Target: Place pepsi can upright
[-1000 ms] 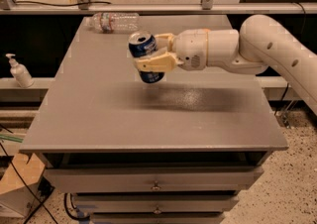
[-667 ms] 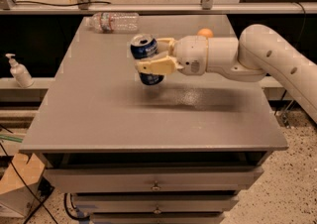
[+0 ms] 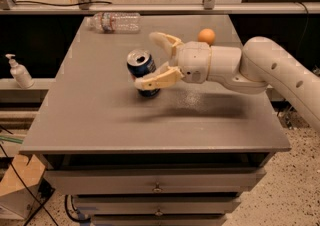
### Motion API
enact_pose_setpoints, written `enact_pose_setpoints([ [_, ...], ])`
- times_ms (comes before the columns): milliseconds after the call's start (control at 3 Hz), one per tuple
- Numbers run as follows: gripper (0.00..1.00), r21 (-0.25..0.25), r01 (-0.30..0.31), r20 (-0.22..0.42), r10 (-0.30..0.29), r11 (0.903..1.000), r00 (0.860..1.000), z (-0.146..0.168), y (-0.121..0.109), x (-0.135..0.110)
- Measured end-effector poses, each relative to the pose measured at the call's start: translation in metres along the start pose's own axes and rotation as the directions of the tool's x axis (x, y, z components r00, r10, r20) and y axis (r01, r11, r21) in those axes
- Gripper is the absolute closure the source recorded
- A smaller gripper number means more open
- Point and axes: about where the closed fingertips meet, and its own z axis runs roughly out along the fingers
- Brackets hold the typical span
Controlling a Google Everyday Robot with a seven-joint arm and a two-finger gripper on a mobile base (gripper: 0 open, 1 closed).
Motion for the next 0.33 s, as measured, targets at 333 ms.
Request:
enact_pose_setpoints([
  [333,0.0,-0.002,0.012,0.002,-0.012,0.9999,1.0,0.0009,0.001,-0.0013],
])
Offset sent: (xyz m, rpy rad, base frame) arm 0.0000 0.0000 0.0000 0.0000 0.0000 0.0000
